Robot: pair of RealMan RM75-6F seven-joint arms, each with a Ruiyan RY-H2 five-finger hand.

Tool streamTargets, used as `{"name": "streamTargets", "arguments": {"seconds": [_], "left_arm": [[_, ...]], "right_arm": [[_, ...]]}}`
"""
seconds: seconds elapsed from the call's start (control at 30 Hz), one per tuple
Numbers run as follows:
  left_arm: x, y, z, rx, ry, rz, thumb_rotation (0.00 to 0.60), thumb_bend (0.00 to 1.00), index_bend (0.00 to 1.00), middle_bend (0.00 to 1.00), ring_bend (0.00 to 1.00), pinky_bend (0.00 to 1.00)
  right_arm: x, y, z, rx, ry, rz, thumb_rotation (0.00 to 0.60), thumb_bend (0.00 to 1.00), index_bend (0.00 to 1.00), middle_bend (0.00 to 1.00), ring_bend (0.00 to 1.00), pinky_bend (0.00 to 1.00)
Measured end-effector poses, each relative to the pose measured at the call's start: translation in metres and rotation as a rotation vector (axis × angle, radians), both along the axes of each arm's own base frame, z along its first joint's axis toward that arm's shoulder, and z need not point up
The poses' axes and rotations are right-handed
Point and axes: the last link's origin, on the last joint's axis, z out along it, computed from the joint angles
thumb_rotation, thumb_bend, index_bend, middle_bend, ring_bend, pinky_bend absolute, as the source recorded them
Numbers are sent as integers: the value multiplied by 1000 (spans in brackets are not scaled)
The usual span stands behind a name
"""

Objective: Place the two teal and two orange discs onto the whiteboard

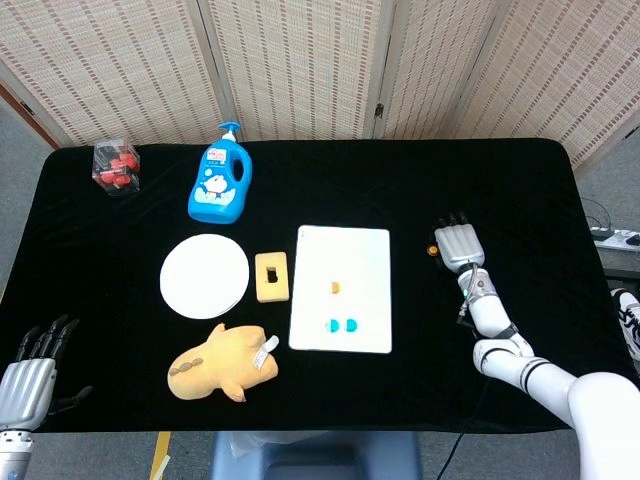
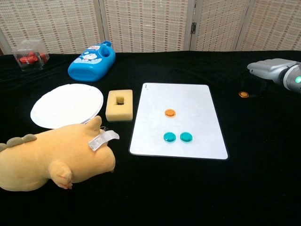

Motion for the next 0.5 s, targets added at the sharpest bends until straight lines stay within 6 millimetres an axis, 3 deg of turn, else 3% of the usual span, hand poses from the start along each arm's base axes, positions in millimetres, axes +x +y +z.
{"name": "streamTargets", "arguments": {"seconds": [0.5], "left_arm": [[0, 1, 0, -1, 6, 10, 600, 198, 40, 64, 168, 0]], "right_arm": [[-2, -9, -12, 2, 4, -21, 594, 408, 398, 197, 85, 0]]}}
